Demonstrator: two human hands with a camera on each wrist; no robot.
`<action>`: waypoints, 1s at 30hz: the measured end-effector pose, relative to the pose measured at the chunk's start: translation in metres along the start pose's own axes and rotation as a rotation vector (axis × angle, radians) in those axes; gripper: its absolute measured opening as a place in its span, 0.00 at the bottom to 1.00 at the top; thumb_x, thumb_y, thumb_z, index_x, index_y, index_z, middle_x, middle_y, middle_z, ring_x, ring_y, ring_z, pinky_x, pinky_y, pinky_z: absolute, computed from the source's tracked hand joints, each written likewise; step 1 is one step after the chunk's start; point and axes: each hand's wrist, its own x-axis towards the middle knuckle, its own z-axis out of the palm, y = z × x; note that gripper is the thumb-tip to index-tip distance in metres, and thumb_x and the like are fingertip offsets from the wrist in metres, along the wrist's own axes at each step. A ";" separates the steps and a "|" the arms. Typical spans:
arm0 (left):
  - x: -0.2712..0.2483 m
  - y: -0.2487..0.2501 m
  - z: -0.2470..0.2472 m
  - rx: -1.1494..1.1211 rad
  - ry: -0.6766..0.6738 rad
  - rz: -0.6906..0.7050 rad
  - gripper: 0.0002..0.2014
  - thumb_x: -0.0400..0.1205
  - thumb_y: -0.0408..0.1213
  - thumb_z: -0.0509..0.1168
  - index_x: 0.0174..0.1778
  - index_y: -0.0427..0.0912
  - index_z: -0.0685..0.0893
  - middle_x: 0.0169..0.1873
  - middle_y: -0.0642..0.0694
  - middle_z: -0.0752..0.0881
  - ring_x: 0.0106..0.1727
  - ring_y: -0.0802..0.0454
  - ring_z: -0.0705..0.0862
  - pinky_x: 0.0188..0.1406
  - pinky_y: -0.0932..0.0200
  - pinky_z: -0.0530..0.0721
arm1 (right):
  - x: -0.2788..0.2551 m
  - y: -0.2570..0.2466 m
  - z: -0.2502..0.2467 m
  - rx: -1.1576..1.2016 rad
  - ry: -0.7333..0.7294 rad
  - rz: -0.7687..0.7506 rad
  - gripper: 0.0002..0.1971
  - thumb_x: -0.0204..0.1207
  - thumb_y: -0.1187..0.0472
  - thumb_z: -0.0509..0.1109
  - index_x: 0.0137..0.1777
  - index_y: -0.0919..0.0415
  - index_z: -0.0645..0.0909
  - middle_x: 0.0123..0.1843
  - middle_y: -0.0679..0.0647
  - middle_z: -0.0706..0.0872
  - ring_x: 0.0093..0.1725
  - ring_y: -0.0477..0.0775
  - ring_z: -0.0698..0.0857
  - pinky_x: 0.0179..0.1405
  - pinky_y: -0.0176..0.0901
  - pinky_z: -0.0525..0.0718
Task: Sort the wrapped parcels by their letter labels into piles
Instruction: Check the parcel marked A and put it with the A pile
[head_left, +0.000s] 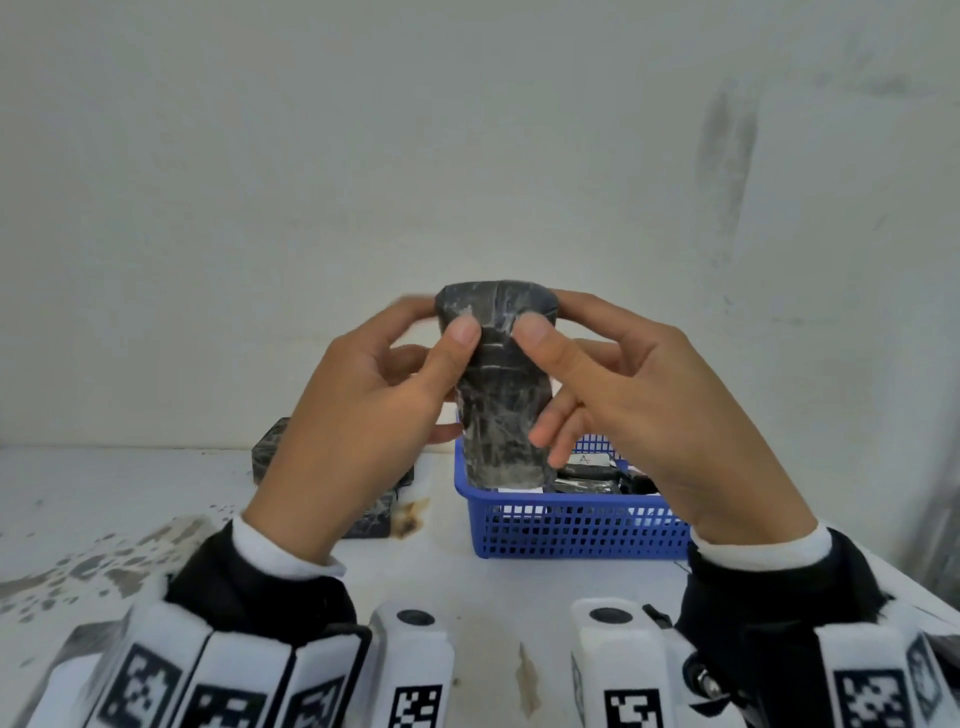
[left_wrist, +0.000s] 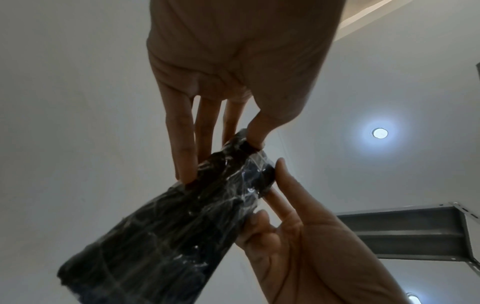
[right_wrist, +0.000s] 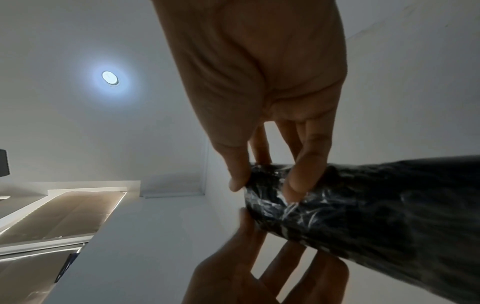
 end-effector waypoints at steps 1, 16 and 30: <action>0.000 0.001 0.000 -0.009 -0.001 0.006 0.18 0.73 0.55 0.63 0.51 0.50 0.87 0.38 0.46 0.92 0.42 0.52 0.91 0.39 0.58 0.91 | 0.000 0.000 0.000 0.004 0.002 -0.002 0.19 0.70 0.47 0.74 0.62 0.47 0.87 0.41 0.56 0.93 0.26 0.54 0.87 0.27 0.44 0.87; -0.002 0.004 -0.002 -0.040 -0.032 0.041 0.14 0.73 0.52 0.64 0.43 0.45 0.85 0.37 0.46 0.91 0.45 0.54 0.91 0.52 0.56 0.90 | 0.003 0.006 0.004 -0.043 0.021 -0.064 0.14 0.72 0.45 0.73 0.54 0.49 0.90 0.47 0.53 0.92 0.32 0.56 0.91 0.39 0.45 0.91; 0.001 0.007 -0.011 -0.121 0.003 -0.091 0.23 0.70 0.45 0.71 0.62 0.49 0.80 0.45 0.45 0.93 0.45 0.46 0.92 0.59 0.48 0.86 | 0.002 0.011 0.011 -0.022 0.000 -0.206 0.24 0.76 0.67 0.78 0.64 0.39 0.80 0.69 0.31 0.82 0.50 0.51 0.91 0.55 0.50 0.90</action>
